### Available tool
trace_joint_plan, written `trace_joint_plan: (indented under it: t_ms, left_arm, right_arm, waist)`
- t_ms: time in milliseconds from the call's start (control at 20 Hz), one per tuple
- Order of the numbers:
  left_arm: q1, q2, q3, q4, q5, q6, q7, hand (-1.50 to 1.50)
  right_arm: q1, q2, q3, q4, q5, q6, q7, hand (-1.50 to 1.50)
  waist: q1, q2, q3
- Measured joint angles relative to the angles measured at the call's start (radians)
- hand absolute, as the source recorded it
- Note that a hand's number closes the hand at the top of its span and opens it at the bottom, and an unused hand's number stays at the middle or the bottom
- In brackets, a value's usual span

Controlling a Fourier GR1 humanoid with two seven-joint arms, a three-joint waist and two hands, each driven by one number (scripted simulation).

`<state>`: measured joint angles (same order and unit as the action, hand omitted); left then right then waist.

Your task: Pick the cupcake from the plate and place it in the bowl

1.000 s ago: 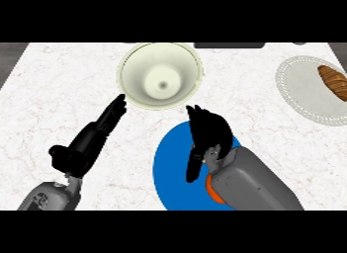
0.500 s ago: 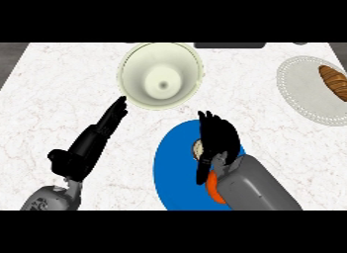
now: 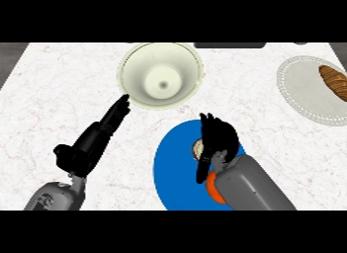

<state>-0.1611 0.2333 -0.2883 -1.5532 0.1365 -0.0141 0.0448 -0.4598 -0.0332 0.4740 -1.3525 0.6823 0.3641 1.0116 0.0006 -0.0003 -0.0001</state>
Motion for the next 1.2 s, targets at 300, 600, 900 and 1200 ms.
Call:
trace_joint_plan:
  t_ms: [300,600,900,1200]
  left_arm:
    - [0.012,-0.023,0.027,0.008,-0.030,-0.028,-0.015,0.00]
    - [-0.008,-0.037,0.073,0.035,-0.037,-0.070,-0.011,0.00]
    - [-0.027,-0.055,0.053,0.031,-0.052,-0.096,-0.008,0.00]
    - [-0.069,-0.082,0.012,0.041,-0.063,-0.116,-0.002,0.00]
  right_arm:
    - [0.011,0.004,-0.033,0.069,0.070,-0.043,-0.115,1.50]
    - [0.005,0.019,-0.043,0.128,0.164,-0.119,-0.194,1.50]
    - [-0.148,0.030,0.119,0.186,0.077,-0.143,-0.179,1.50]
    - [-0.360,0.033,0.277,0.265,-0.046,-0.168,-0.189,1.50]
  waist:
    - [0.001,0.000,0.000]
    - [0.002,-0.001,0.000]
    - [0.065,0.009,0.000]
    - [0.139,0.023,0.000]
